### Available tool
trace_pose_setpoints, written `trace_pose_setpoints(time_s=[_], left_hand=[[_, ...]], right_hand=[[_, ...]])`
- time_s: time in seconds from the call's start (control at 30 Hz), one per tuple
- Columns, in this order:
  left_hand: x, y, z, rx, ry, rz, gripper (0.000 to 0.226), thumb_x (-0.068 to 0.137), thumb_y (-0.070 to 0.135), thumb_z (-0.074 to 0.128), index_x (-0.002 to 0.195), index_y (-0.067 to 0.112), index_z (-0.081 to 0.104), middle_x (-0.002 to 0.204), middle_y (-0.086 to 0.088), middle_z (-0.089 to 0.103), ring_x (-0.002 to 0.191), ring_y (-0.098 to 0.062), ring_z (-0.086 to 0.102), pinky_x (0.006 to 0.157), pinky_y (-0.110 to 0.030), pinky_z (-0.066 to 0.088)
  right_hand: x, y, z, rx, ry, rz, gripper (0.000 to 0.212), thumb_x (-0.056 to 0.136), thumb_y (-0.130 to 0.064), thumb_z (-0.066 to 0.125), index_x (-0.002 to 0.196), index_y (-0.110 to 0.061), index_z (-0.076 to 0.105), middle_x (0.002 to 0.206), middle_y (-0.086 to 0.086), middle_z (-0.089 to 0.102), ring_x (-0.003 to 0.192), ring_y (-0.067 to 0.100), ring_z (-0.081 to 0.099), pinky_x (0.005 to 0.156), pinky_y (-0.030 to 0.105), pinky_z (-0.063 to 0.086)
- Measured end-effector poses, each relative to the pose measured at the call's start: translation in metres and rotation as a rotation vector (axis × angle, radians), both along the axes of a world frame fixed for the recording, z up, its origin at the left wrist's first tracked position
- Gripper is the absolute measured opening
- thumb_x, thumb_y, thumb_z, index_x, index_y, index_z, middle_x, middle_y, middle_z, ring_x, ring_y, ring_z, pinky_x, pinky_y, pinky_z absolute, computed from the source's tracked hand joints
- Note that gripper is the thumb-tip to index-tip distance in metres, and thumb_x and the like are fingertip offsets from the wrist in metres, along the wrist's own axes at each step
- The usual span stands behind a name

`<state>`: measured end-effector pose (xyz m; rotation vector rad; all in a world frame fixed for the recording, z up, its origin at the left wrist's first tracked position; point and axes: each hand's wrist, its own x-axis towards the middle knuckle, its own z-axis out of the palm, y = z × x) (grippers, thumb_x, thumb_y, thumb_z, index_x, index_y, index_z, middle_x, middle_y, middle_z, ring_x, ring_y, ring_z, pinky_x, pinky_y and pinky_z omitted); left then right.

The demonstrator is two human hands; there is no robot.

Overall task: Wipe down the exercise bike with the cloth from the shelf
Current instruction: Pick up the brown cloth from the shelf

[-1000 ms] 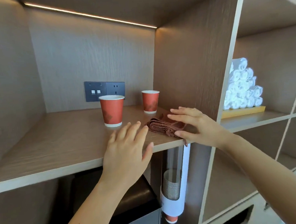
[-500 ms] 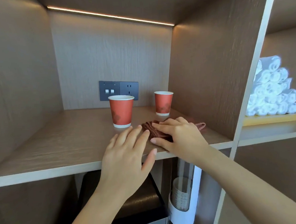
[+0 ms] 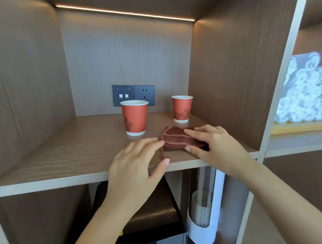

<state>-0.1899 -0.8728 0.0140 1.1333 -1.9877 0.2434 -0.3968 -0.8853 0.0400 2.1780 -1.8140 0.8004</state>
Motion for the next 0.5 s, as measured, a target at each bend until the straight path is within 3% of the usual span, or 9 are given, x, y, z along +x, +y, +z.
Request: trace_pose_setpoints(time_s=[0.07, 0.13, 0.2, 0.23, 0.3, 0.37, 0.5], left_hand=[[0.003, 0.001, 0.002, 0.034, 0.041, -0.045, 0.030, 0.079, 0.041, 0.055, 0.103, 0.026, 0.067, 0.107, 0.012, 0.066, 0.095, -0.006, 0.058, 0.070, -0.012, 0.035], [0.006, 0.001, 0.004, 0.068, 0.077, -0.078, 0.021, 0.082, 0.037, 0.061, 0.100, 0.027, 0.067, 0.104, 0.016, 0.065, 0.094, 0.000, 0.053, 0.068, -0.007, 0.031], [0.010, 0.002, 0.006, 0.120, 0.105, -0.115, 0.015, 0.081, 0.030, 0.068, 0.096, 0.028, 0.069, 0.101, 0.018, 0.064, 0.093, 0.001, 0.054, 0.069, -0.009, 0.034], [0.011, 0.002, 0.007, 0.144, 0.114, -0.131, 0.014, 0.080, 0.028, 0.069, 0.093, 0.028, 0.069, 0.099, 0.019, 0.064, 0.093, 0.000, 0.055, 0.070, -0.009, 0.036], [0.013, 0.002, 0.009, 0.188, 0.123, -0.154, 0.012, 0.079, 0.026, 0.069, 0.091, 0.029, 0.070, 0.098, 0.021, 0.063, 0.094, 0.000, 0.055, 0.070, -0.008, 0.036], [0.014, 0.002, 0.011, 0.223, 0.112, -0.161, 0.011, 0.080, 0.026, 0.067, 0.090, 0.031, 0.070, 0.098, 0.024, 0.062, 0.095, 0.003, 0.054, 0.070, -0.003, 0.032], [0.016, 0.000, 0.013, 0.267, 0.086, -0.177, 0.013, 0.082, 0.025, 0.066, 0.089, 0.034, 0.071, 0.097, 0.029, 0.057, 0.092, 0.007, 0.052, 0.069, 0.008, 0.025]], right_hand=[[0.016, 0.008, -0.005, -0.020, 0.144, -0.173, 0.052, 0.089, -0.053, 0.044, 0.138, -0.041, 0.034, 0.139, -0.003, 0.044, 0.121, 0.026, 0.038, 0.099, 0.045, 0.039], [0.019, 0.011, -0.001, -0.001, 0.264, -0.223, 0.054, 0.088, -0.056, 0.041, 0.139, -0.042, 0.030, 0.140, -0.005, 0.044, 0.123, 0.028, 0.039, 0.106, 0.057, 0.023], [0.011, 0.010, 0.014, 0.063, 0.234, -0.099, 0.054, 0.086, -0.057, 0.045, 0.136, -0.045, 0.033, 0.142, -0.010, 0.041, 0.130, 0.024, 0.036, 0.106, 0.065, 0.002], [0.007, 0.008, 0.022, 0.115, 0.148, 0.032, 0.052, 0.085, -0.054, 0.048, 0.135, -0.045, 0.036, 0.145, -0.013, 0.037, 0.134, 0.019, 0.031, 0.109, 0.064, -0.001], [0.004, 0.004, 0.034, 0.234, -0.022, 0.273, 0.047, 0.087, -0.043, 0.054, 0.133, -0.042, 0.041, 0.148, -0.013, 0.032, 0.137, 0.011, 0.025, 0.115, 0.052, 0.010], [0.007, 0.003, 0.033, 0.277, 0.001, 0.308, 0.047, 0.088, -0.033, 0.056, 0.133, -0.039, 0.043, 0.146, -0.010, 0.036, 0.135, 0.008, 0.030, 0.113, 0.037, 0.024], [0.021, 0.012, 0.012, 0.149, 0.168, 0.093, 0.049, 0.093, -0.041, 0.044, 0.139, -0.043, 0.028, 0.148, -0.010, 0.032, 0.133, 0.020, 0.030, 0.107, 0.045, 0.032]])
